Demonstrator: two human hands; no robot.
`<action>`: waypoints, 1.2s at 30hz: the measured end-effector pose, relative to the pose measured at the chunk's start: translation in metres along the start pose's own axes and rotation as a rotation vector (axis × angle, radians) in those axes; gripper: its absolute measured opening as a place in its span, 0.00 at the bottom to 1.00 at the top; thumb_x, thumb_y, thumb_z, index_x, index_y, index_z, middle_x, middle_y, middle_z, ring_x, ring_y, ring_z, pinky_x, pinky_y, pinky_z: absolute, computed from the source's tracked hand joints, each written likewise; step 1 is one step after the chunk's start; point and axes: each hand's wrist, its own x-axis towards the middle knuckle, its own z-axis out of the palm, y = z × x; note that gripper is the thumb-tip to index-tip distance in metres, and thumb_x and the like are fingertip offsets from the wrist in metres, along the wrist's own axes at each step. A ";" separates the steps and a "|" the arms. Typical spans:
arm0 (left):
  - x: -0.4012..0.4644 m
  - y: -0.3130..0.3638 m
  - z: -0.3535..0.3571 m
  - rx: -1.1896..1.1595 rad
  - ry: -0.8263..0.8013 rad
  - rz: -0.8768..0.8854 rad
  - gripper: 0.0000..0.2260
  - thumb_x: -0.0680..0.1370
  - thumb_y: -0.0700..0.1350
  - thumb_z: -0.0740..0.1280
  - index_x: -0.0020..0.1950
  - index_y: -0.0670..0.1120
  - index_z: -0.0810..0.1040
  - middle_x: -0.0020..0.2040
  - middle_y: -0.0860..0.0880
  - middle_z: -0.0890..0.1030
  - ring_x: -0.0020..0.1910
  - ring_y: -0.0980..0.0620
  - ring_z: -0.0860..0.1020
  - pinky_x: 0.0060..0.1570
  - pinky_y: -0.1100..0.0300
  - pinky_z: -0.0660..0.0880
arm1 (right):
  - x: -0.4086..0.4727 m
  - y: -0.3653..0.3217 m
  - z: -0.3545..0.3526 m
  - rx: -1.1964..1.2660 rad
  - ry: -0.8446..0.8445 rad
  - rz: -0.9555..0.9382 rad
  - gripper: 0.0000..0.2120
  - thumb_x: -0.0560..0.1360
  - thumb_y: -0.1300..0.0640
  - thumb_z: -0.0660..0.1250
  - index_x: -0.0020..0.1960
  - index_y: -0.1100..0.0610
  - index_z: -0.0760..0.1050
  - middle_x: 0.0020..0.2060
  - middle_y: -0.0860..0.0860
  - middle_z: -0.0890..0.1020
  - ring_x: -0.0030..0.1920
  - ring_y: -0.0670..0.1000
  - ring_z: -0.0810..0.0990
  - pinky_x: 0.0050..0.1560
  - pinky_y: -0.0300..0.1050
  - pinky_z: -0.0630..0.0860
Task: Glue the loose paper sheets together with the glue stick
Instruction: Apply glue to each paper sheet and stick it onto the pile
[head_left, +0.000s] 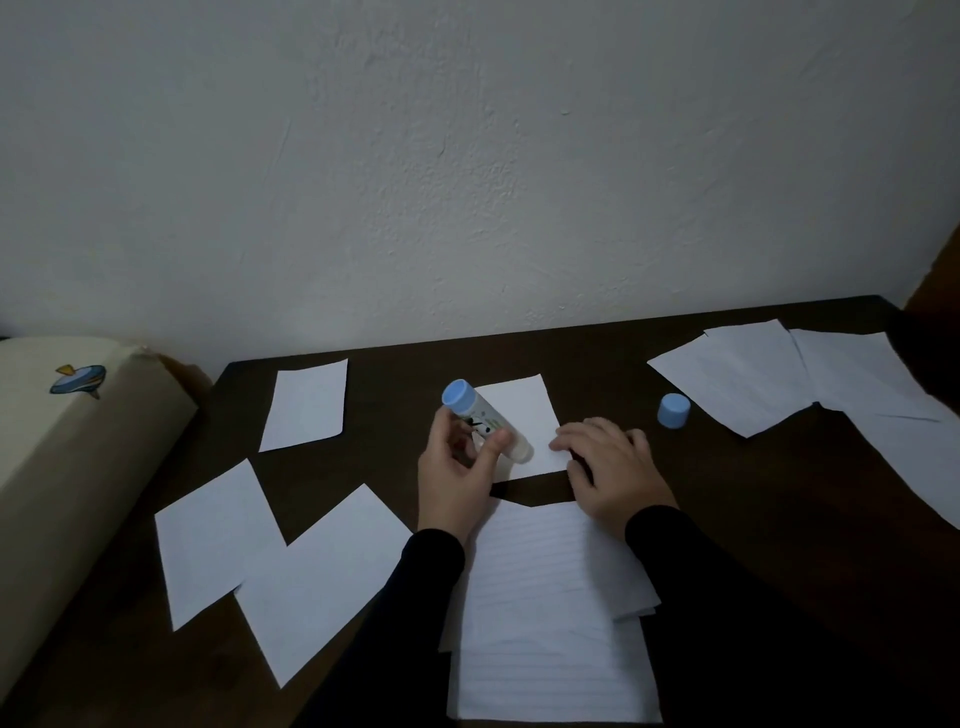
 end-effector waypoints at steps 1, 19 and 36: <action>0.001 -0.001 0.000 0.019 -0.016 0.011 0.18 0.75 0.44 0.71 0.61 0.56 0.70 0.51 0.59 0.78 0.49 0.67 0.76 0.44 0.74 0.73 | 0.000 0.000 -0.001 -0.007 0.012 -0.018 0.13 0.78 0.53 0.59 0.61 0.45 0.74 0.61 0.40 0.72 0.67 0.43 0.63 0.65 0.46 0.55; 0.000 -0.005 0.002 0.122 -0.061 0.137 0.17 0.78 0.43 0.69 0.63 0.56 0.68 0.48 0.61 0.77 0.45 0.66 0.76 0.42 0.72 0.73 | -0.003 0.000 0.001 0.092 0.040 -0.087 0.09 0.72 0.44 0.68 0.37 0.47 0.74 0.44 0.39 0.72 0.47 0.37 0.70 0.56 0.43 0.58; -0.001 -0.017 0.004 0.241 -0.180 0.258 0.18 0.76 0.43 0.69 0.65 0.48 0.74 0.49 0.57 0.79 0.44 0.59 0.75 0.42 0.72 0.70 | -0.003 0.001 0.000 0.084 0.000 -0.072 0.09 0.72 0.46 0.69 0.38 0.49 0.73 0.51 0.40 0.72 0.49 0.35 0.65 0.57 0.41 0.57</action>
